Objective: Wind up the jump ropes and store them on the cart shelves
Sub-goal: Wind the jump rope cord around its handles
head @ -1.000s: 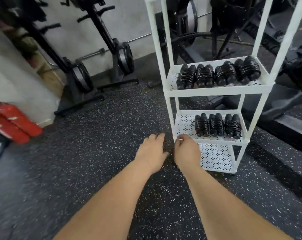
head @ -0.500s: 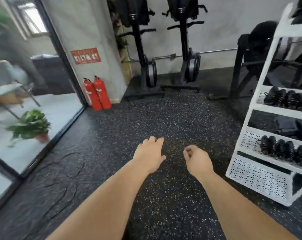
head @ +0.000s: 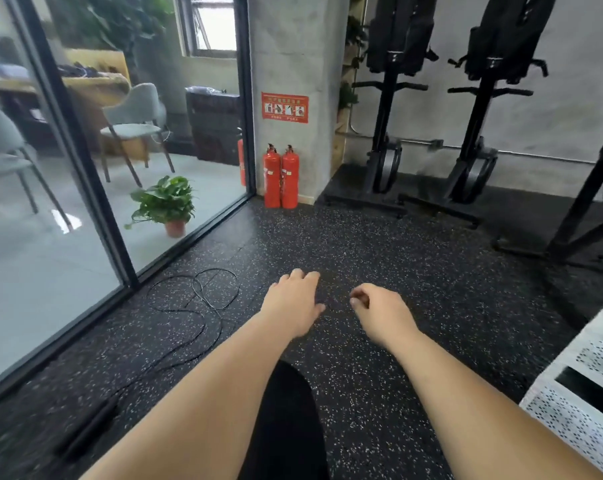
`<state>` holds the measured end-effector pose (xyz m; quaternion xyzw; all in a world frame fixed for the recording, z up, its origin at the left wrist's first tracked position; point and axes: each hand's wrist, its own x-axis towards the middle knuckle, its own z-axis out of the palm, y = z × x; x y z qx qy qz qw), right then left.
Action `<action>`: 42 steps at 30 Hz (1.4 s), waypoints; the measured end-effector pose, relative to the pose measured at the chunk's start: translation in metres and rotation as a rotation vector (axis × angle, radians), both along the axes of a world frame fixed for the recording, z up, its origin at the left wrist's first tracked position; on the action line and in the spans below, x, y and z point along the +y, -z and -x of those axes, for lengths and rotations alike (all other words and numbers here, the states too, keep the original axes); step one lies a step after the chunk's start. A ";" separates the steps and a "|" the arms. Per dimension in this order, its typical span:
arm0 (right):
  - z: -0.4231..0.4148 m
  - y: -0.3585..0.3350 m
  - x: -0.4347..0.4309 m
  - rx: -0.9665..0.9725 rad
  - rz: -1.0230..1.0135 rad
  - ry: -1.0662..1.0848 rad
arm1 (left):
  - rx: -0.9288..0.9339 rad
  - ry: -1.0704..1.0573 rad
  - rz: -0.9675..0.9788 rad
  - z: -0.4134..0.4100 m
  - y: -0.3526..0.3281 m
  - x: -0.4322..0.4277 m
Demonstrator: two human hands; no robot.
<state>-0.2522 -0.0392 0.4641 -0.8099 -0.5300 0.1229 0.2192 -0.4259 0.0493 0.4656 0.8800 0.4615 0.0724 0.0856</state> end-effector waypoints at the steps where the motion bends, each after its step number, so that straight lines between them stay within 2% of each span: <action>1: 0.011 -0.002 0.005 -0.004 0.006 -0.018 | -0.021 -0.022 0.006 0.015 0.002 0.001; 13: 0.159 0.008 0.076 -0.042 0.090 -0.288 | -0.130 -0.307 0.111 0.193 0.051 0.029; 21: 0.239 0.044 0.132 -0.112 0.224 -0.489 | -0.107 -0.479 0.243 0.268 0.124 0.036; 33: 0.325 0.132 0.209 -0.125 0.475 -0.711 | 0.003 -0.691 0.417 0.349 0.222 0.074; 42: 0.377 0.200 0.266 -0.210 0.607 -0.907 | 0.149 -0.785 0.436 0.400 0.294 0.115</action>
